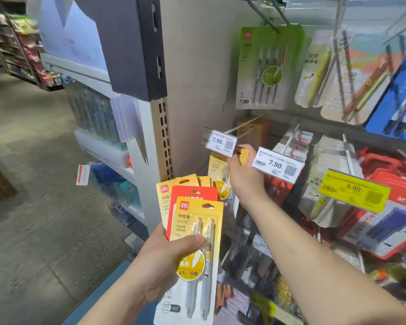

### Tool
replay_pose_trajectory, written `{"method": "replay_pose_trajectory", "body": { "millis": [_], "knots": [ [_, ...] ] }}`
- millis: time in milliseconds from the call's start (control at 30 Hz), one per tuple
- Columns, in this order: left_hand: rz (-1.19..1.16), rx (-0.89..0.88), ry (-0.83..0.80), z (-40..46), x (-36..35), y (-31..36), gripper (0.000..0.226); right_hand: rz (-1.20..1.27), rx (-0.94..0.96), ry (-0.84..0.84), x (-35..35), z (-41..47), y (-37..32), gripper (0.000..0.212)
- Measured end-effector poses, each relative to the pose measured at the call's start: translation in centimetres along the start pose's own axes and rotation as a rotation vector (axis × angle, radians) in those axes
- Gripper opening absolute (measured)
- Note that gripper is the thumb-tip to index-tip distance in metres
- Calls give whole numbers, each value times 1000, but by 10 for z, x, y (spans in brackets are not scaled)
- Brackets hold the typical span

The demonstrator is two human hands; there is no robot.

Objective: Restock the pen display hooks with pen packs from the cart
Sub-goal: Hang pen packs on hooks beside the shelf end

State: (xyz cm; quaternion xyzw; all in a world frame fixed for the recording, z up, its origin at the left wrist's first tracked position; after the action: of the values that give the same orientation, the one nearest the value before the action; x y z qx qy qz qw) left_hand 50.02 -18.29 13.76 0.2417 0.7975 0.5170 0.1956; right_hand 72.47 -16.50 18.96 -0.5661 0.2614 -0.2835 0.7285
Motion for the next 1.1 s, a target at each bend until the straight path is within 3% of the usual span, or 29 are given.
{"method": "replay_pose_trajectory", "body": {
  "millis": [167,467,633,833,1100],
  "knots": [
    [5,-12,3,0,-3,2,51,59,28,-23,-14,6,2,23],
    [51,-3,17,2,-2,-2,62,97,56,26,-22,15,1,11],
    [74,-5,19,2,0,-1,56,119,46,-8,-25,20,-3,10],
    [143,-22,21,6,2,-2,59,10,168,-69,-20,20,-10,14],
    [167,-17,17,13,3,-3,61,196,-65,-51,-24,25,2,13]
  ]
}}
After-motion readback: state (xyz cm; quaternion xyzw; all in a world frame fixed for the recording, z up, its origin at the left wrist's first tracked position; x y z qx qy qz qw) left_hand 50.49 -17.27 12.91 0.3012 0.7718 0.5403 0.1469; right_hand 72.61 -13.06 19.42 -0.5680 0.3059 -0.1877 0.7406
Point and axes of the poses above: each hand's wrist, its own z-axis towards the middle knuckle, its own x-axis out of the back of the hand, y = z × x, the point moved 3 cm from there along z, towards the middle knuckle, and after that the axes turned 13 degrees about z, right-handed, at the moved point
